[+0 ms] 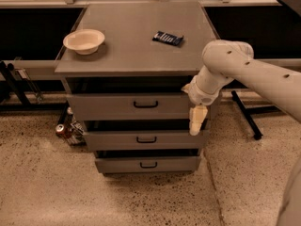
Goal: Open top drawer
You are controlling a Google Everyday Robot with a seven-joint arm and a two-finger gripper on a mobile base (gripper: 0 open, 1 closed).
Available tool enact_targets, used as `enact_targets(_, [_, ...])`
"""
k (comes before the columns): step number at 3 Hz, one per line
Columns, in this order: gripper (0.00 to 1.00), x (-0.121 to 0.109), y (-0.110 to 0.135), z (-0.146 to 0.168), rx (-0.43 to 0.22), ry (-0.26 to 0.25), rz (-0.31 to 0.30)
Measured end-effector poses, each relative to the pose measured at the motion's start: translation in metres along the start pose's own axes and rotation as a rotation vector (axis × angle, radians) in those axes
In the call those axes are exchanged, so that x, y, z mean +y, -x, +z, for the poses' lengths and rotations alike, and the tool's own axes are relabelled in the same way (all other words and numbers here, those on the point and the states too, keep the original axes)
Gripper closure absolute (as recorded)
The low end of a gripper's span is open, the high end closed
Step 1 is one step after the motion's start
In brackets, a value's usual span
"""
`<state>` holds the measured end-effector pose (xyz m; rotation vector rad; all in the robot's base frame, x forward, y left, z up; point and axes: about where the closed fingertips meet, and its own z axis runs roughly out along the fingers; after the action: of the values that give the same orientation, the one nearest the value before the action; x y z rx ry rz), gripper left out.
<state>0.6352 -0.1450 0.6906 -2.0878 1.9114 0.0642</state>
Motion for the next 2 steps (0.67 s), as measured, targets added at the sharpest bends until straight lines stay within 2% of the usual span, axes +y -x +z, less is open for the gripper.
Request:
enact_targets(1, [0.00,-0.011,-0.001,0.004,-0.006,-0.006,0.008])
enact_targets(2, [0.00,-0.023,0.000,0.020,0.000,0.021,0.004])
